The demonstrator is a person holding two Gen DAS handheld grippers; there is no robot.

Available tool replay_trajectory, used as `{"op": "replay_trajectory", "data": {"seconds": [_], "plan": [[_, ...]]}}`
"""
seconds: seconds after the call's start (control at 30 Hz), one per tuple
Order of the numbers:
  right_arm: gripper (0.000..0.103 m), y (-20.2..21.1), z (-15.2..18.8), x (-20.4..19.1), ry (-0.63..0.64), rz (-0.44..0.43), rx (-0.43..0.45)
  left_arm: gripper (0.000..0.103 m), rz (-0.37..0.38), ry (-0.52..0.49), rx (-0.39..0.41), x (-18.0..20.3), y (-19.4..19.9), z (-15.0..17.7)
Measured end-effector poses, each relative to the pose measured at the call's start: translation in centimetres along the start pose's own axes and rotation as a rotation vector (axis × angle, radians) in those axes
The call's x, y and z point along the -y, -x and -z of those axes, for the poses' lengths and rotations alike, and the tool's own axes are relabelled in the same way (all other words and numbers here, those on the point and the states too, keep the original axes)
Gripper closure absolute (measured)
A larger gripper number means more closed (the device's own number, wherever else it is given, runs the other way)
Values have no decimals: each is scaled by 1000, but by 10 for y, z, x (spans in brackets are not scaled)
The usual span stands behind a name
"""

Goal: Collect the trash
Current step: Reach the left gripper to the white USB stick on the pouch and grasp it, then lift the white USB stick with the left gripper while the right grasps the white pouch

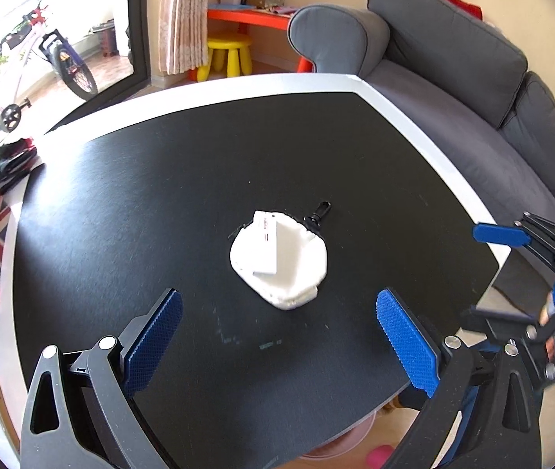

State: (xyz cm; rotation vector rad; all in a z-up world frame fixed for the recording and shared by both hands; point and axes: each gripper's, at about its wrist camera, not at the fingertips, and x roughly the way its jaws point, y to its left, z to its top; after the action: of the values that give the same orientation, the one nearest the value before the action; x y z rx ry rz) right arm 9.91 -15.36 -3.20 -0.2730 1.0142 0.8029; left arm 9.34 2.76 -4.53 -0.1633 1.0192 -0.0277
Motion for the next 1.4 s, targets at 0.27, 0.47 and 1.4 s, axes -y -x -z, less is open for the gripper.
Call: {"op": "replay_trajectory", "data": {"seconds": [0.27, 0.47, 1.4], "plan": [[7, -3, 1, 8, -11, 3, -8, 8, -33, -22, -79, 1, -37, -21], [7, -4, 3, 14, -21, 4, -13, 8, -51, -49, -105, 5, -58, -27], [7, -12, -1, 15, -23, -9, -24, 84, -105, -41, -127, -4, -70, -25]]}}
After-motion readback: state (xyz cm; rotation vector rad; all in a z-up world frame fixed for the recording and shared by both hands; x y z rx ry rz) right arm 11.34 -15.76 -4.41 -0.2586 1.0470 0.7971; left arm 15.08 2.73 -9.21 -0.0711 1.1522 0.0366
